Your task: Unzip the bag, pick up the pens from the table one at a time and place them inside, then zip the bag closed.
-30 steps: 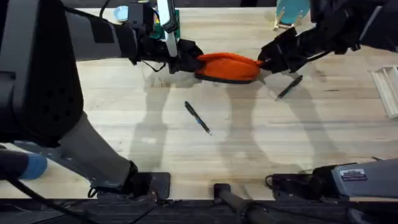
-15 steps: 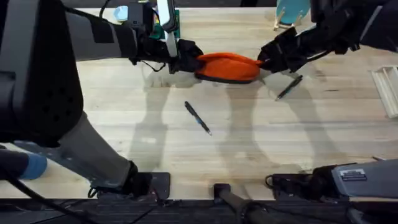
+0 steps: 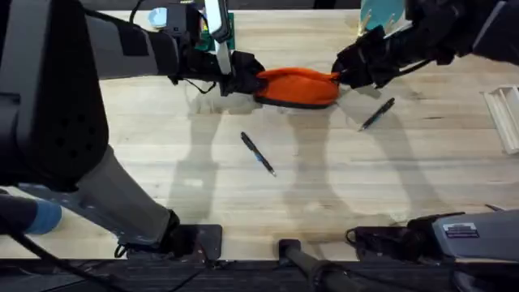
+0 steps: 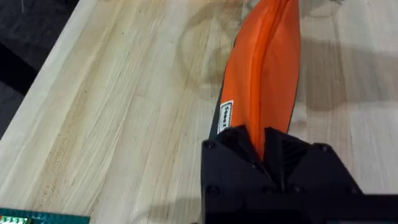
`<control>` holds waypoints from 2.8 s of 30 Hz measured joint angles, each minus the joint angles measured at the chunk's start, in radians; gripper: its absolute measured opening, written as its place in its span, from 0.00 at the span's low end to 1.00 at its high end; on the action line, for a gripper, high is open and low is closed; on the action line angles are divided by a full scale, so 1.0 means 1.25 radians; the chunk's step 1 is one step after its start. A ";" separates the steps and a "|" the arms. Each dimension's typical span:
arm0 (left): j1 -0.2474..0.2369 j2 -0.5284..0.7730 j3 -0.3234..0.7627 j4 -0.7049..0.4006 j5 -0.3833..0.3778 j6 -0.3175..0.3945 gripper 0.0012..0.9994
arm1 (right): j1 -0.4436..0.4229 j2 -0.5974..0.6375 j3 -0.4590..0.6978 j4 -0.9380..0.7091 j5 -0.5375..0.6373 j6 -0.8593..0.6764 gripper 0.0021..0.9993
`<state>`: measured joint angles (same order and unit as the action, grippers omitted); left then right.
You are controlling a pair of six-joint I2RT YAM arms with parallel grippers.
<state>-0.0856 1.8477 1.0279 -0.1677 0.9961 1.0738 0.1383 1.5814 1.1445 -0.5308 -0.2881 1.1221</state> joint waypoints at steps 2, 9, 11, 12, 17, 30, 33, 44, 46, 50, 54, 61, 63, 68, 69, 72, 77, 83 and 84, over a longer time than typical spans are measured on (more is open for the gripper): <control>0.000 0.000 0.000 0.000 -0.001 0.000 0.04 | 0.010 0.000 0.007 0.000 0.004 -0.001 0.03; 0.000 0.000 0.001 -0.003 -0.002 0.000 0.04 | 0.044 0.000 0.015 0.019 0.021 -0.003 0.03; 0.000 0.000 0.001 -0.004 -0.002 0.000 0.04 | 0.051 0.000 0.015 0.024 0.026 -0.003 0.03; 0.000 0.000 0.001 -0.004 -0.002 0.000 0.04 | 0.054 0.000 0.015 0.027 0.028 -0.003 0.03; 0.000 0.000 0.002 -0.004 -0.003 0.000 0.04 | 0.068 0.000 0.016 0.049 0.029 -0.003 0.03; 0.000 0.000 0.002 -0.004 -0.003 0.000 0.04 | 0.112 0.000 0.019 0.079 0.036 -0.006 0.03; 0.000 0.000 0.002 -0.004 -0.003 0.000 0.04 | 0.115 0.000 0.019 0.081 0.039 -0.007 0.03; 0.002 0.000 0.002 -0.004 -0.005 -0.004 0.04 | 0.184 0.000 0.019 0.160 0.092 -0.064 0.03; 0.003 0.000 0.002 -0.004 -0.005 -0.006 0.04 | 0.192 0.000 0.019 0.170 0.099 -0.071 0.03; 0.004 0.000 0.002 -0.004 -0.005 -0.007 0.04 | 0.200 0.000 0.019 0.175 0.113 -0.079 0.03; 0.004 0.000 0.002 -0.004 -0.005 -0.007 0.04 | 0.211 0.000 0.019 0.177 0.128 -0.082 0.03; 0.005 0.000 0.002 -0.006 -0.005 -0.007 0.04 | 0.232 0.000 0.019 0.180 0.142 -0.103 0.03; 0.005 0.000 0.002 -0.007 -0.005 -0.007 0.04 | 0.237 0.000 0.019 0.181 0.143 -0.108 0.03; 0.005 0.000 0.002 -0.007 -0.005 -0.007 0.04 | 0.252 0.000 0.019 0.184 0.156 -0.118 0.03; 0.005 0.000 0.002 -0.007 -0.005 -0.007 0.04 | 0.256 0.000 0.019 0.185 0.160 -0.124 0.03; 0.005 0.000 0.002 -0.009 -0.005 -0.007 0.04 | 0.272 0.000 0.019 0.186 0.178 -0.142 0.03; 0.005 0.000 0.002 -0.009 -0.005 -0.007 0.04 | 0.303 0.000 0.019 0.188 0.223 -0.165 0.03; 0.006 0.000 0.002 -0.010 -0.005 -0.007 0.04 | 0.325 0.013 0.019 0.210 0.250 -0.175 0.03; 0.006 0.000 0.002 -0.010 -0.005 -0.007 0.04 | 0.329 0.019 0.019 0.219 0.250 -0.175 0.03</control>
<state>-0.0780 1.8477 1.0306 -0.1799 0.9901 1.0653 0.5489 1.6053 1.1683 -0.2566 0.0238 0.9039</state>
